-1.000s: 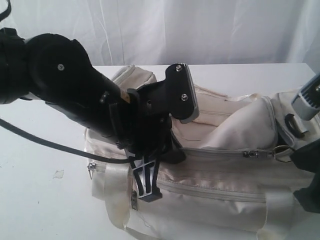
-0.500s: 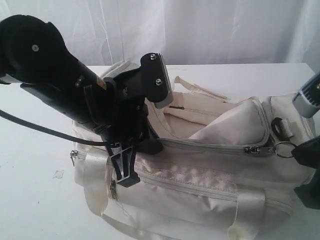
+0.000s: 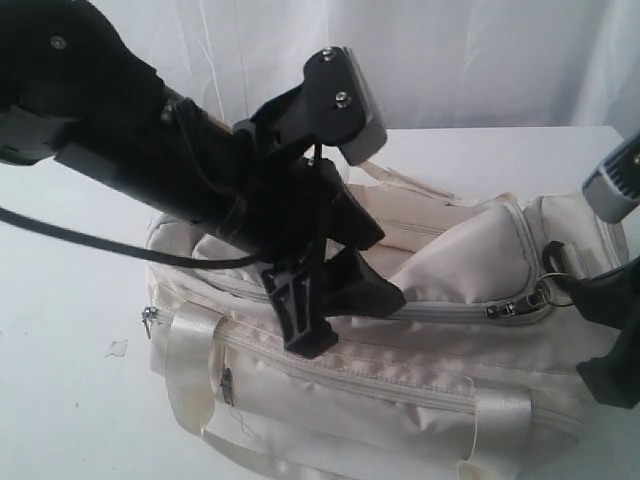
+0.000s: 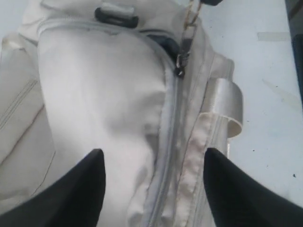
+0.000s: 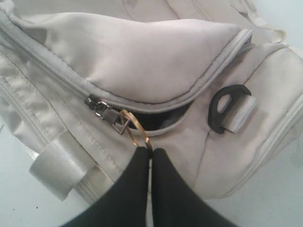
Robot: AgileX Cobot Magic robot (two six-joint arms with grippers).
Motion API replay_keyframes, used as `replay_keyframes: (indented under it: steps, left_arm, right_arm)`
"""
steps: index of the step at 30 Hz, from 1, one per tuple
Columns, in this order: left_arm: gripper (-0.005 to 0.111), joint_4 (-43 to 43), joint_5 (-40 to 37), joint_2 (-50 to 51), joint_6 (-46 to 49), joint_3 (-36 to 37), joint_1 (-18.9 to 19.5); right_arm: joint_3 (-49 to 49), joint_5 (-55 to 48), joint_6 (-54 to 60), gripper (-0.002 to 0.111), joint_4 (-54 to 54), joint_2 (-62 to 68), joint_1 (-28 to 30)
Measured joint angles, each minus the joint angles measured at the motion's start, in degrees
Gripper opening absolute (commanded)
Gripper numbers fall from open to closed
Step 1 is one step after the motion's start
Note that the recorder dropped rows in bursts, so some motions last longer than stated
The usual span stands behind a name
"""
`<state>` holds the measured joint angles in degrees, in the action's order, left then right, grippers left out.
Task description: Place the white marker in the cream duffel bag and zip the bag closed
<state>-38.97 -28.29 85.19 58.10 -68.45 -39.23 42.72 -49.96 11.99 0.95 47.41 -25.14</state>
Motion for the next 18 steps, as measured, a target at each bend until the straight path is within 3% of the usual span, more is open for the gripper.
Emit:
replay_keyframes:
  steps: [7, 18]
  left_arm:
    - [0.062, -0.5, 2.2, 0.0, 1.9, 0.0, -4.5]
    - [0.062, -0.6, 3.5, 3.0, 2.1, 0.0, -5.5]
  right_arm:
    - [0.0, 0.6, 0.0, 0.0, -0.9, 0.0, 0.0]
    - [0.0, 1.9, 0.0, 0.0, -1.5, 0.0, 0.0]
